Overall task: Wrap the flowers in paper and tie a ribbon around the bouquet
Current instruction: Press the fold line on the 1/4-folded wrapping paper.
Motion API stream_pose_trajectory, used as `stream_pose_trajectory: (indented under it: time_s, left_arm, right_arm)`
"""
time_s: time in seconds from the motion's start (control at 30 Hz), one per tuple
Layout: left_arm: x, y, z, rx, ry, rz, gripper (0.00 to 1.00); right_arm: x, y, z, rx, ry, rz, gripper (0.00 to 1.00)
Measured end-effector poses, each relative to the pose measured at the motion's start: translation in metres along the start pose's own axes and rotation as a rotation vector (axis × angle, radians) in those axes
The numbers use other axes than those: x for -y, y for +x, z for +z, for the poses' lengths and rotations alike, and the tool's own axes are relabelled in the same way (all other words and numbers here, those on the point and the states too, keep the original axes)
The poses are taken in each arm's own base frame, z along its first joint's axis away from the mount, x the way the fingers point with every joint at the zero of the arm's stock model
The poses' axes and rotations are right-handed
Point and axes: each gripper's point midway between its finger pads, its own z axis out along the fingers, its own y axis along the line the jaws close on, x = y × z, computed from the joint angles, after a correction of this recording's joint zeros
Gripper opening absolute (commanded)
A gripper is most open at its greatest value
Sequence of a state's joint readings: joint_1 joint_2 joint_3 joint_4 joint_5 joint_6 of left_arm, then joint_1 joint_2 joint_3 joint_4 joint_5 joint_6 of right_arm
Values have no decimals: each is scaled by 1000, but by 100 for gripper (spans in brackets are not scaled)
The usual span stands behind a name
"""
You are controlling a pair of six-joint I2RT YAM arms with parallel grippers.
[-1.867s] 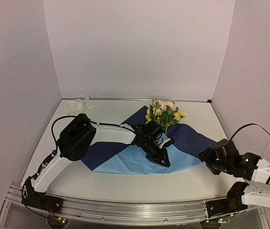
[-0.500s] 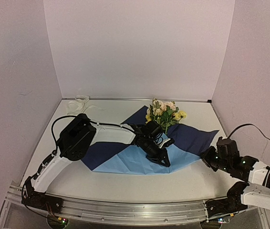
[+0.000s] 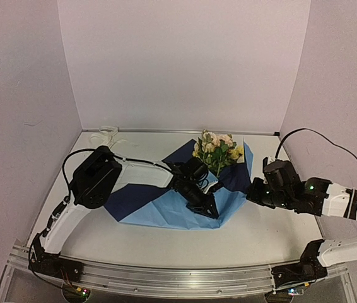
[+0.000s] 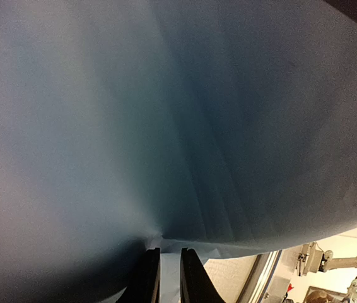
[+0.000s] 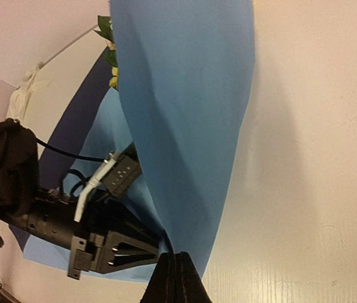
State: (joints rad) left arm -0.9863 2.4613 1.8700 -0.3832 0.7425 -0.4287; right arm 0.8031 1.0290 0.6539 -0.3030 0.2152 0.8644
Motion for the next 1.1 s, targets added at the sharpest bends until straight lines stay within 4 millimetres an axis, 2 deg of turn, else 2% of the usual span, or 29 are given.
stream_pose_trajectory:
  time_s: [0.17,0.3,0.57,0.77,0.93,1.1]
  left_arm:
    - [-7,-2,-22,13,17,-54,13]
    - [1,-8,-28,26,62,-53,11]
    - [23,9,-12,-20,120,-47,10]
    - [35,14,0,-40,127,-38,10]
    - [32,7,11,-34,99,-34,10]
    - [16,13,20,-53,65,-63,9]
  right_arm:
    - [7,4,5,-9,50,-31,0]
    - [12,1,2,0,80,-36,0]
    - [13,0,-5,26,95,-38,0]
    - [10,4,-7,26,90,-58,0]
    - [3,8,-8,15,87,-86,0]
    - [0,11,-7,8,85,-96,0]
